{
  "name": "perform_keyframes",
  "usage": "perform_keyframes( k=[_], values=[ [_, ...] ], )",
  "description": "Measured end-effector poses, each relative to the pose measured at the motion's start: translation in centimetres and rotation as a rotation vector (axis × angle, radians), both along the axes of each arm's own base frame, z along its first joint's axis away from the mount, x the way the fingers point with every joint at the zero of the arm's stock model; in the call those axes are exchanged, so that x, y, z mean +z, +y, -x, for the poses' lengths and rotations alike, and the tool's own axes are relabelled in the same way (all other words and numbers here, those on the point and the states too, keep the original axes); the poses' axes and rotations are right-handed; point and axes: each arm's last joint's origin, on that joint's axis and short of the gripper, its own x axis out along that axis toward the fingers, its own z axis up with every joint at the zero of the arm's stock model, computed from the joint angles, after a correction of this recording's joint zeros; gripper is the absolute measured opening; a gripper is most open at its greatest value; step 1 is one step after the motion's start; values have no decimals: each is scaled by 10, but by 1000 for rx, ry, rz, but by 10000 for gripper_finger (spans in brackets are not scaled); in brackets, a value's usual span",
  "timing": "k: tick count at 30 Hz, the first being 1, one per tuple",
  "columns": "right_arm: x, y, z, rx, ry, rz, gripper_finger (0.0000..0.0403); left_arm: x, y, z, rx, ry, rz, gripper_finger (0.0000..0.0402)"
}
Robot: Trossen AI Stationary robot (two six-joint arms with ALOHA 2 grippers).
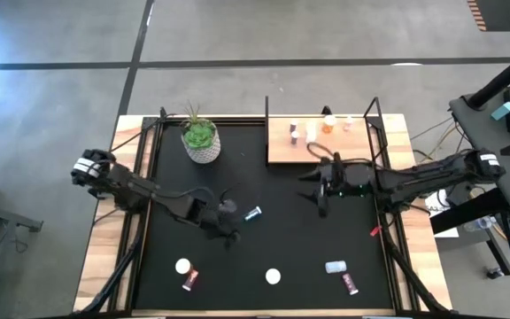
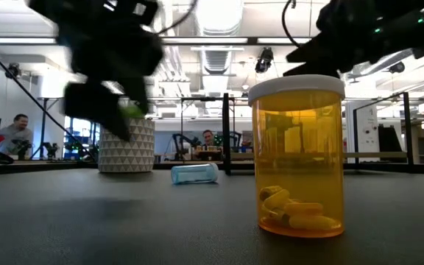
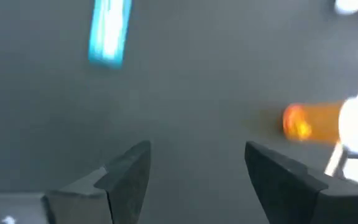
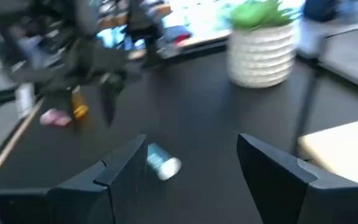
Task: Pick and place medicine bottles onto shelf by color
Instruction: Put the left orange pill bottle on the shelf aligned with the other orange pill bottle
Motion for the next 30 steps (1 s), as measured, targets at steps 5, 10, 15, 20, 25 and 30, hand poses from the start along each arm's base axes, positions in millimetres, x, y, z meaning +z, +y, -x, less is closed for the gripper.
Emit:
perform_keyframes(
  k=[5,10,15,20,25,30],
  values=[
    [-4,29,-3,125,-9,-20,239,15,-16,37,87,186,28,244],
    [-4,51,-7,201,-67,-68,238,23,-25,73,194,343,6,244],
    [-8,67,-12,248,-90,-118,238,25,-44,96,236,422,28,244],
    [-11,76,-16,234,-132,-142,238,20,-66,108,245,449,48,244],
    [-14,82,-19,247,-152,-174,238,9,-83,117,268,505,40,244],
    [-16,84,-21,248,-168,-209,238,-2,-88,115,257,537,4,244]
  ],
)
